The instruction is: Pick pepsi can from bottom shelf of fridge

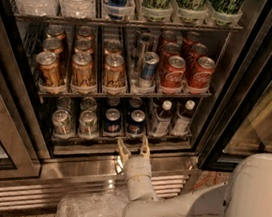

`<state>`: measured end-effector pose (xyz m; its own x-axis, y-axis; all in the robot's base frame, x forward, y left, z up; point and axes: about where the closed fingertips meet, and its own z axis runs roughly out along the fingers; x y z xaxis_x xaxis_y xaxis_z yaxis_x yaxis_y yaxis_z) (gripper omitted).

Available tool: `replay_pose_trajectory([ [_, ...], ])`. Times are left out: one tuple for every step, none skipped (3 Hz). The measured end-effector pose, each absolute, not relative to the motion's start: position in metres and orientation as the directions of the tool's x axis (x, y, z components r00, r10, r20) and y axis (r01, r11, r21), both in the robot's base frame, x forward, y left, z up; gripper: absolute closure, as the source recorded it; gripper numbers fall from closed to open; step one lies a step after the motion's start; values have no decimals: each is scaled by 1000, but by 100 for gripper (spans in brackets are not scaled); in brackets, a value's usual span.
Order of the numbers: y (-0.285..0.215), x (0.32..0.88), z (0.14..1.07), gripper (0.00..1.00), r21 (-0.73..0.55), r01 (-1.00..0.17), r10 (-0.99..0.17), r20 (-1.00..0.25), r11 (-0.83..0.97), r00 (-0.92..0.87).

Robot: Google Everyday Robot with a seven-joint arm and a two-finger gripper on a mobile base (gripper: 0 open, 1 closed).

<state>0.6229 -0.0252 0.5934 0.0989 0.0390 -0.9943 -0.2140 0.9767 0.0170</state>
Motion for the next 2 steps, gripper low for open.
replay_pose_trajectory([
  [-39, 623, 609, 34, -43, -149, -18, -986, 988, 167],
  [-42, 629, 616, 34, -74, -127, -47, -978, 989, 204],
])
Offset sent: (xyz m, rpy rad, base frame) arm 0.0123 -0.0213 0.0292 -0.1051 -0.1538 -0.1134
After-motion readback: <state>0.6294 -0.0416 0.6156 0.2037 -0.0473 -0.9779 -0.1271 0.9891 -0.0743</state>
